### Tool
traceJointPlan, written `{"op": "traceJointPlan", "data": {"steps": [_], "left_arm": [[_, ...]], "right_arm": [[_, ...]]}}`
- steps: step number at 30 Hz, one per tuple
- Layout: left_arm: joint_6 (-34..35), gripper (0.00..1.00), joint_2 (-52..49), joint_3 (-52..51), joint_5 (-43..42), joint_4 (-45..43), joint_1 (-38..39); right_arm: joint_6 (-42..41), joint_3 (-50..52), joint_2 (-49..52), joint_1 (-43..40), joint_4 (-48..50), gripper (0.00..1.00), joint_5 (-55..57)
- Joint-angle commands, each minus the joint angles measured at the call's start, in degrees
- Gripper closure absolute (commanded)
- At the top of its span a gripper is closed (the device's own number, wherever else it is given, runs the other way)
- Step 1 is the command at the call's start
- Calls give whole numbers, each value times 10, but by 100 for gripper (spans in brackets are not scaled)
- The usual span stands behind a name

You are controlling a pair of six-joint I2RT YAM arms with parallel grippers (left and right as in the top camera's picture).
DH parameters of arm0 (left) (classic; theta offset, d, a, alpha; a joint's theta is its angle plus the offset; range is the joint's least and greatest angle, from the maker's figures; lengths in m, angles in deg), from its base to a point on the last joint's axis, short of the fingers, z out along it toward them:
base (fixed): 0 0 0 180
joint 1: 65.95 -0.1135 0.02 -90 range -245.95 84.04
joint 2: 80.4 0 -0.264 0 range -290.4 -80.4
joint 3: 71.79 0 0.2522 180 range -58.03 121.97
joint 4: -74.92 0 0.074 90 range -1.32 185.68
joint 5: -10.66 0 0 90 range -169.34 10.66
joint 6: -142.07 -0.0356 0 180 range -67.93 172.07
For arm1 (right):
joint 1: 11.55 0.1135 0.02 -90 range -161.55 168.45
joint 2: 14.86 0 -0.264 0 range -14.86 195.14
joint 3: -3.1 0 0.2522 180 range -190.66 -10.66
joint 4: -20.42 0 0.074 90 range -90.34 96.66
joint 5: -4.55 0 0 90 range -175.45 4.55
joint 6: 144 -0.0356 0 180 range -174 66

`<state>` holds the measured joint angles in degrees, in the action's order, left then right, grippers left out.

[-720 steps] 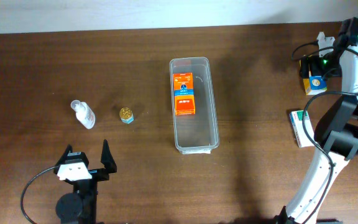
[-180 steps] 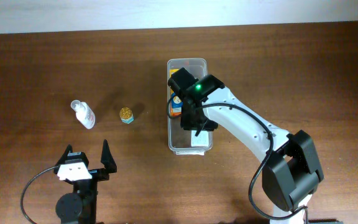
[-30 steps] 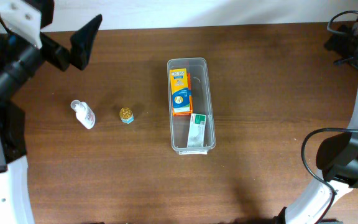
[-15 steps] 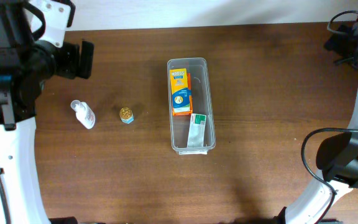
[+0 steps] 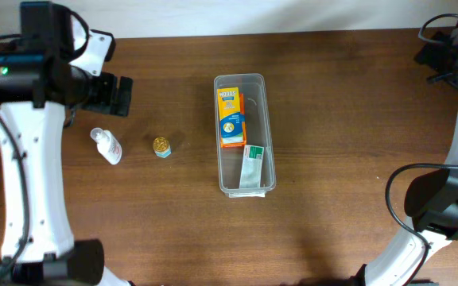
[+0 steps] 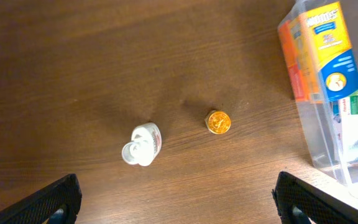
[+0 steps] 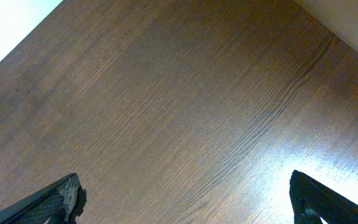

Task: Pack container
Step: 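Raise the left gripper and move it over the white spray bottle, then lower the left gripper and grasp the white spray bottle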

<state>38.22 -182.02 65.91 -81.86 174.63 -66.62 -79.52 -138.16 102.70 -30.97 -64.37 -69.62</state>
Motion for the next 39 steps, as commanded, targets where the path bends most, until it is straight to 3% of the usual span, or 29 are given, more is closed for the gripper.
{"op": "traceJointPlan", "data": {"steps": [1,7,21,39], "left_arm": [[22,1,-34,9,4,-2,-10],[82,1,-81,9,4,-2,-43],[97,0,-157,8,4,11,-99],[-9,1,-248,3,4,28,-108]], "right_arm": [[0,1,2,-1,1,2,7],[0,1,2,-1,1,2,7],[0,1,2,-1,1,2,7],[0,1,2,-1,1,2,7]]}}
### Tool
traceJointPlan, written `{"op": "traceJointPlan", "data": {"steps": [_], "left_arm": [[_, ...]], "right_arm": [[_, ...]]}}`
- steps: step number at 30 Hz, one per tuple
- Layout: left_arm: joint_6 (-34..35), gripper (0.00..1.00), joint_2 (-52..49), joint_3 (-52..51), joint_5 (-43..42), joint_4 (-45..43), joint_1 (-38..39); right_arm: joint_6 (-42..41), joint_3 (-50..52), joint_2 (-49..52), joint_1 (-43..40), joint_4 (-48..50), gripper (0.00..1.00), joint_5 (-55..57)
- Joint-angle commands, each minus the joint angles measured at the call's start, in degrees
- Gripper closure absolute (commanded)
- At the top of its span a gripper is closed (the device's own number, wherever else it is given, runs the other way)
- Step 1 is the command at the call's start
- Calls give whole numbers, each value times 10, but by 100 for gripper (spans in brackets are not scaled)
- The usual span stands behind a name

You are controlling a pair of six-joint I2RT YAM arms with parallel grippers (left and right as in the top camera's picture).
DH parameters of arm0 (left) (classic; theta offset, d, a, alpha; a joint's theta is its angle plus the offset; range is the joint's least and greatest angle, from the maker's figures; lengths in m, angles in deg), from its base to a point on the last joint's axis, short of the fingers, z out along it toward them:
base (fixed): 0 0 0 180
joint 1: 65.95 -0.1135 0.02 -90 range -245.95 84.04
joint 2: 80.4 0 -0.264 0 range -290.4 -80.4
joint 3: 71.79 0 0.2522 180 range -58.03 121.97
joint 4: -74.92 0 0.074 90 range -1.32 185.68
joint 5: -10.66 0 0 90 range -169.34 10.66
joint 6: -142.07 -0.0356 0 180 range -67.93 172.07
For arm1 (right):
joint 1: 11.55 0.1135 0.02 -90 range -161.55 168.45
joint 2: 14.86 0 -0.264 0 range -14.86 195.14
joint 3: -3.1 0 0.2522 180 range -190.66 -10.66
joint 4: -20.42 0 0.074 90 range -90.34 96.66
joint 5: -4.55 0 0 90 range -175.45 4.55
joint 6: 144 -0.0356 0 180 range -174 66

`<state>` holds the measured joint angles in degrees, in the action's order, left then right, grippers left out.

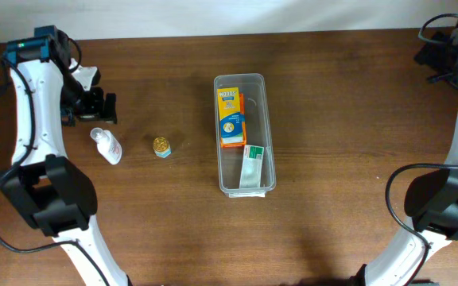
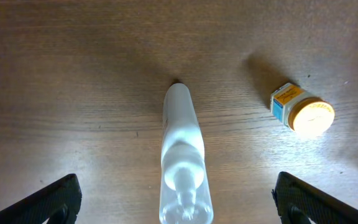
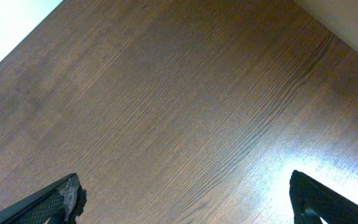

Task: Pack container
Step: 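Lower the left gripper and grasp the white spray bottle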

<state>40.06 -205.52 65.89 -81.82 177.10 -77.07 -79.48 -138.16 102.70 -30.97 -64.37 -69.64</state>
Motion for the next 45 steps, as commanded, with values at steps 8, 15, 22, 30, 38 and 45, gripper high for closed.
{"op": "traceJointPlan", "data": {"steps": [8,15,22,30,38,45], "left_arm": [[-44,1,-15,-43,4,3,-3],[-44,1,-15,-87,4,-17,-3],[-44,1,-15,-95,26,-34,-3],[-64,1,-15,-95,33,-55,-3],[-94,1,-15,-95,31,-59,-3],[-104,1,-15,-96,31,-63,-1]], "right_arm": [[0,1,2,-1,1,2,7],[0,1,2,-1,1,2,7],[0,1,2,-1,1,2,7],[0,1,2,-1,1,2,7],[0,1,2,-1,1,2,7],[0,1,2,-1,1,2,7]]}}
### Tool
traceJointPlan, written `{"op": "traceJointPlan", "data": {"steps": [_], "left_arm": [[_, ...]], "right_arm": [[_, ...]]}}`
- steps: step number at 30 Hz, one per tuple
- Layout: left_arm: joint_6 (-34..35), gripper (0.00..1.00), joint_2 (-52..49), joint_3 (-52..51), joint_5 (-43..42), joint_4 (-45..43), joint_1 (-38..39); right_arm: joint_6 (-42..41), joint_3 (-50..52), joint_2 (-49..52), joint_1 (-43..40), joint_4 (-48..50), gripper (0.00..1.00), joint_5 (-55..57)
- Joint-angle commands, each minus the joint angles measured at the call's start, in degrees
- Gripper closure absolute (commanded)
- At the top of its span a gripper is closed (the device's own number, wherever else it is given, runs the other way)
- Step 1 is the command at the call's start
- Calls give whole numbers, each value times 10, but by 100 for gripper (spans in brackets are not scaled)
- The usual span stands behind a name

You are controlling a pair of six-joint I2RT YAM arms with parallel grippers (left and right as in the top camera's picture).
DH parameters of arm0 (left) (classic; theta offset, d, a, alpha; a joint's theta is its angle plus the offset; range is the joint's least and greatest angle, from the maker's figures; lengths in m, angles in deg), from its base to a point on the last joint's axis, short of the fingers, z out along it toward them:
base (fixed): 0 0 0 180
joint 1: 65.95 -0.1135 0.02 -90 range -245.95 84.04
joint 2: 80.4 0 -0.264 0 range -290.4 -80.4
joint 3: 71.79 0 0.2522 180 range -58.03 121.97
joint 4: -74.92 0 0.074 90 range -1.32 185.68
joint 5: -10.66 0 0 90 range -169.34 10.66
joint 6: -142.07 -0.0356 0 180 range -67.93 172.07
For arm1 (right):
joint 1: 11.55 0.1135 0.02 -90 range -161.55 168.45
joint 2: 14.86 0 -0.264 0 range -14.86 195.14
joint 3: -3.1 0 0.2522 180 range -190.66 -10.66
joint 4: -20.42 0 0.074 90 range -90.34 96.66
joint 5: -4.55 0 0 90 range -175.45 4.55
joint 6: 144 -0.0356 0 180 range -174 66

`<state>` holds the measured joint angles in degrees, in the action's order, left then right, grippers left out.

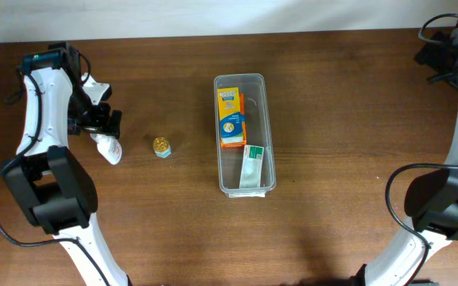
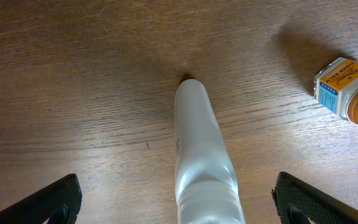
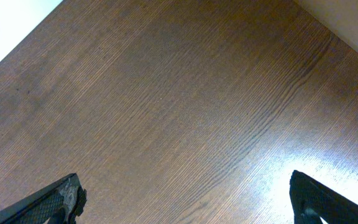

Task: Pack container
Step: 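Lower the left gripper and grasp the white spray bottle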

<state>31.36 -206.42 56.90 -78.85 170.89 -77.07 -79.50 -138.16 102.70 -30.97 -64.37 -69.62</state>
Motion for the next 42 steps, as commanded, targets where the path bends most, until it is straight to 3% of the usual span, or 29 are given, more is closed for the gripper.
{"op": "traceJointPlan", "data": {"steps": [1,42], "left_arm": [[-17,1,-6,-6,2,-1,-1],[-17,1,-6,-63,4,-32,0]], "right_arm": [[0,1,2,-1,1,2,7],[0,1,2,-1,1,2,7]]}}
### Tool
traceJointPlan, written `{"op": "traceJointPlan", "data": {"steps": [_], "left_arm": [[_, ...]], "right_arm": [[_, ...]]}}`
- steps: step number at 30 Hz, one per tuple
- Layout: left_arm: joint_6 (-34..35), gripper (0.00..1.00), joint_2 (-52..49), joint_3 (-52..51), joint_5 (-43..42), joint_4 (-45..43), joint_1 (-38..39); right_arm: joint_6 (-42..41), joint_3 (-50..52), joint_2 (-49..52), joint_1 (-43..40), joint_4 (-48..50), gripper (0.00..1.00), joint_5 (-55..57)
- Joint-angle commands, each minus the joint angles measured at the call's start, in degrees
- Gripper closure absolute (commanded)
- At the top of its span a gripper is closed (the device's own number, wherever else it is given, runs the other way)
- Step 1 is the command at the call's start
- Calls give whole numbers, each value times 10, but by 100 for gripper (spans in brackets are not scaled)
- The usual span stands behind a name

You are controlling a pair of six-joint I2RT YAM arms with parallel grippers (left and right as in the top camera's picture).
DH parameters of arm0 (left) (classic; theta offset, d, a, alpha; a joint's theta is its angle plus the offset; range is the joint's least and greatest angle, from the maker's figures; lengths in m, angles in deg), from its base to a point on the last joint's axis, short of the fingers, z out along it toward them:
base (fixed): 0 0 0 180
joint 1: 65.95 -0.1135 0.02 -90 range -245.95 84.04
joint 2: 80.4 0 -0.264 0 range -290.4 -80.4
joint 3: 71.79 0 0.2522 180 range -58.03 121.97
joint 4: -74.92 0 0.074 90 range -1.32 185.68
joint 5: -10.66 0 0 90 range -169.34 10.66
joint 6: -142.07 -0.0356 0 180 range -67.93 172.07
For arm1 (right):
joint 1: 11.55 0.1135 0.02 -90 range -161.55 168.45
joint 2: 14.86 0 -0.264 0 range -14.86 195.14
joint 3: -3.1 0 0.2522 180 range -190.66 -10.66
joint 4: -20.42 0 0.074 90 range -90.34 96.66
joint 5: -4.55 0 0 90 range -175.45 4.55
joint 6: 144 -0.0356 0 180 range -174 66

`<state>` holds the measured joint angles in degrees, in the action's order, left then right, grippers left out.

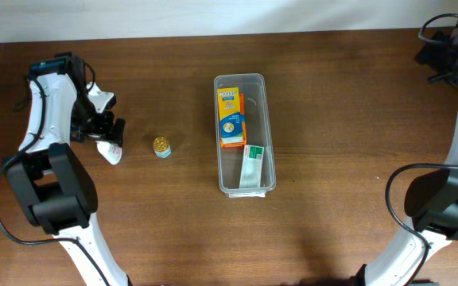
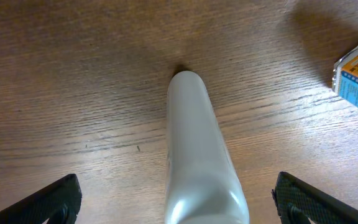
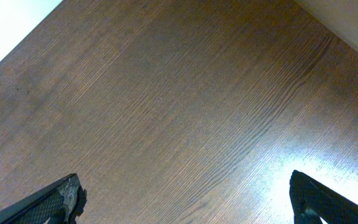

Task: Pack container
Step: 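Lower the left gripper and grasp the white spray bottle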

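Note:
A clear plastic container [image 1: 245, 133] stands at the table's middle with an orange and blue box [image 1: 230, 116] and a green and white packet [image 1: 252, 165] inside. A white bottle [image 1: 111, 150] [image 2: 197, 155] lies flat at the left, its cap end under my left gripper. My left gripper [image 1: 103, 131] [image 2: 179, 202] is open, its fingers [image 2: 51, 200] wide on either side of the bottle, not touching it. A small jar with a gold lid [image 1: 161, 146] sits right of the bottle. My right gripper [image 3: 185, 199] is open over bare wood.
The right arm stands at the far right edge of the wooden table [image 1: 348, 95], away from the objects. A white wall edge shows beyond the table's back.
My left gripper has come lower and closer over the white bottle, which now fills more of the wrist view. The jar has slid toward the view's right edge. Right arm unchanged.
My left gripper first hung high above the bottle and jar, open. It then stood low behind the bottle, and later lower still with the bottle between its open fingers. Now it straddles the bottle closely. The container's contents and the right arm stayed the same.

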<state>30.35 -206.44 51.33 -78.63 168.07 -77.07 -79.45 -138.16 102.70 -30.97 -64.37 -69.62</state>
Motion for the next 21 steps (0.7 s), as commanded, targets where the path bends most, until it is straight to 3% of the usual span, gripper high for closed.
{"op": "traceJointPlan", "data": {"steps": [1,8,16,21], "left_arm": [[-7,1,-6,-7,2,-5,0],[-7,1,-6,-7,2,-10,0],[-7,11,-6,-7,2,-10,0],[-7,39,-6,-7,2,-9,0]], "right_arm": [[-1,1,2,-1,1,2,7],[-1,1,2,-1,1,2,7],[-1,1,2,-1,1,2,7],[0,1,2,-1,1,2,7]]}}
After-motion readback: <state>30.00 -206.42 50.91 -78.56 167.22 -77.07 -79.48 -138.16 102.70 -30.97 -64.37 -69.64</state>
